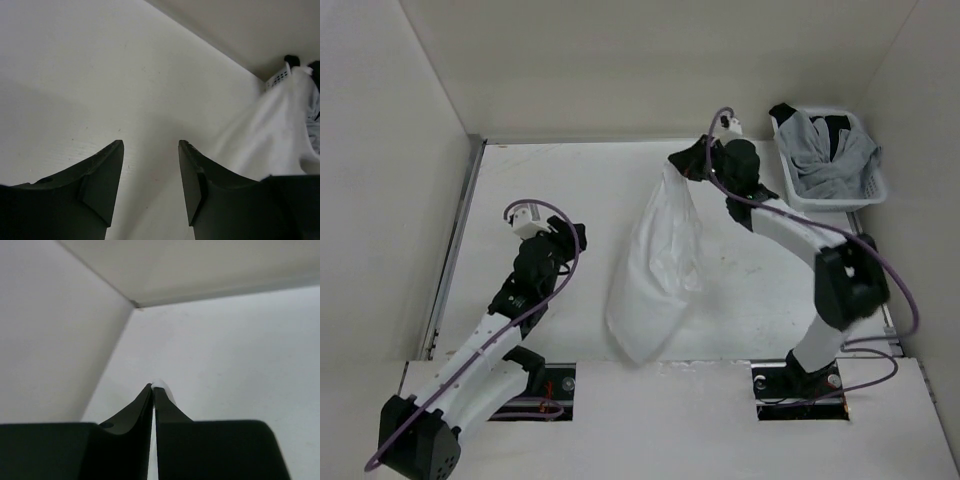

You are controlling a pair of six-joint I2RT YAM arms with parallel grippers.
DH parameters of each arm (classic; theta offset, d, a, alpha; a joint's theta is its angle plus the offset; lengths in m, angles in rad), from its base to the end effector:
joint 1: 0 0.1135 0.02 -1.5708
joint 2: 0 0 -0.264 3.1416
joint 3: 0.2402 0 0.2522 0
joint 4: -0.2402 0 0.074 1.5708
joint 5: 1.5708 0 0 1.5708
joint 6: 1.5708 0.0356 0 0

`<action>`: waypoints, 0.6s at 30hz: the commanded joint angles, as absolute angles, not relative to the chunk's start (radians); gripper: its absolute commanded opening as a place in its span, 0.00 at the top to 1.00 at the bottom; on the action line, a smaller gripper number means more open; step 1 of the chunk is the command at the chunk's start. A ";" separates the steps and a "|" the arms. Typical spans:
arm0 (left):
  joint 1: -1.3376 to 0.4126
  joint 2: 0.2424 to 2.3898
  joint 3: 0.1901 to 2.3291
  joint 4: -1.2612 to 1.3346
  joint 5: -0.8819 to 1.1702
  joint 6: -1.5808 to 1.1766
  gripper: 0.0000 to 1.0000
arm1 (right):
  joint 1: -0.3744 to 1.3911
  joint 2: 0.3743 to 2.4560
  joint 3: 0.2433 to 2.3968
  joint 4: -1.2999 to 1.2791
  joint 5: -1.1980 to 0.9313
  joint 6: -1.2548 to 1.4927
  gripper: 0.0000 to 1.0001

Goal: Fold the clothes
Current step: Move the tank top to the center of the board

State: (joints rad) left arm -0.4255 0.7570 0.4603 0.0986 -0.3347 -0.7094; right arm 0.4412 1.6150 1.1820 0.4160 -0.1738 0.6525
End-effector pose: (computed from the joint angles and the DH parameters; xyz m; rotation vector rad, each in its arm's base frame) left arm 0.1737 -0.0659 0.2594 -0.4932 1.7185 -0.5275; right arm 0.3484 0.1714 0.3271 0.0339 1.6772 0.9788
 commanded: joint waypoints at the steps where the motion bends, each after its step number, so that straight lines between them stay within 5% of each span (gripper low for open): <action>1: -0.455 0.827 0.463 0.103 -0.313 -0.718 0.54 | 0.386 1.822 1.467 0.390 -0.210 0.729 0.88; 4: -0.491 0.883 0.465 0.103 -0.313 -0.709 0.55 | 0.370 1.917 1.640 0.188 -0.140 0.720 0.65; 8: -0.545 0.971 0.477 0.126 -0.318 -0.690 0.55 | 0.373 1.795 1.452 0.212 -0.036 0.621 0.51; 14: -0.639 1.172 0.586 0.236 -0.322 -0.655 0.56 | 0.373 1.577 0.987 0.258 0.086 0.647 0.88; 18: -0.663 1.307 0.672 0.259 -0.327 -0.629 0.59 | 0.392 1.551 0.781 0.273 0.113 0.707 0.90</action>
State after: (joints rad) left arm -0.6525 1.2621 0.5835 0.1627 -0.3210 -0.6640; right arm 0.3737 1.5375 0.8867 0.2615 0.0532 0.6636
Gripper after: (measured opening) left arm 0.413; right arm 0.096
